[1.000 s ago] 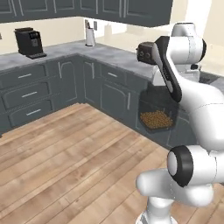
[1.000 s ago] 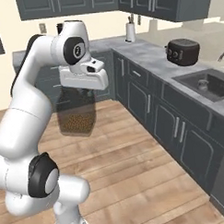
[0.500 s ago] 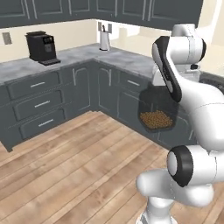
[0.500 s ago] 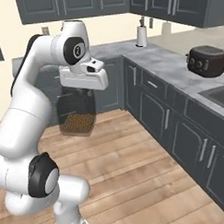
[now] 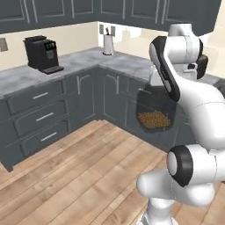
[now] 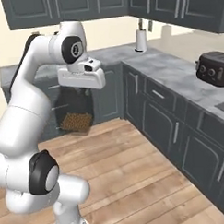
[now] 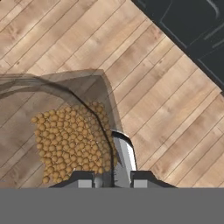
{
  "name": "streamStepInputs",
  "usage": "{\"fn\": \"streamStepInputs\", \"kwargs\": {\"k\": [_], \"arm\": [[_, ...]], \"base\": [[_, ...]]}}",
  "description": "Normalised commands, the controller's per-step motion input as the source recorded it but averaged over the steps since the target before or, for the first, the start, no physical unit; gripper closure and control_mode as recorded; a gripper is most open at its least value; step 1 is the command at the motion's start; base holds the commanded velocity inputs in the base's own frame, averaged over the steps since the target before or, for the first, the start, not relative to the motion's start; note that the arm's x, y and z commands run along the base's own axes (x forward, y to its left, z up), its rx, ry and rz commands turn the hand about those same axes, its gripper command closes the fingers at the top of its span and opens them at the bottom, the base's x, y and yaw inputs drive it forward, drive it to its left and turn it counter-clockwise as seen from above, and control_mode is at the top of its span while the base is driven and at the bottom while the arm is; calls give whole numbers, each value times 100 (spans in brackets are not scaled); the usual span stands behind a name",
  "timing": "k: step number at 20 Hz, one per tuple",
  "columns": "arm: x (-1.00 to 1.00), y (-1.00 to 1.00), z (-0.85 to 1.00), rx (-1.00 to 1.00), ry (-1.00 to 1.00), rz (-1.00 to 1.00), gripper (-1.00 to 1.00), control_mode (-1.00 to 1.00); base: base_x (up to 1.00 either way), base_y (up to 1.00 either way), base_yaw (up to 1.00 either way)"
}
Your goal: Pick the jar and bowl and place them in the sink. Then turn on the water.
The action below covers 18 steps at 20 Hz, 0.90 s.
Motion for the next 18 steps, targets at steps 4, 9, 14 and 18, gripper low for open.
{"fn": "streamStepInputs", "kwargs": {"k": [4,9,14,18], "arm": [[0,0,0,0,0,0,100,100],[0,0,0,0,0,0,100,100],[0,0,0,0,0,0,100,100],[0,0,0,0,0,0,100,100]], "base": [[42,0,-62],[37,4,-77],[37,13,-79],[43,16,-74]]}}
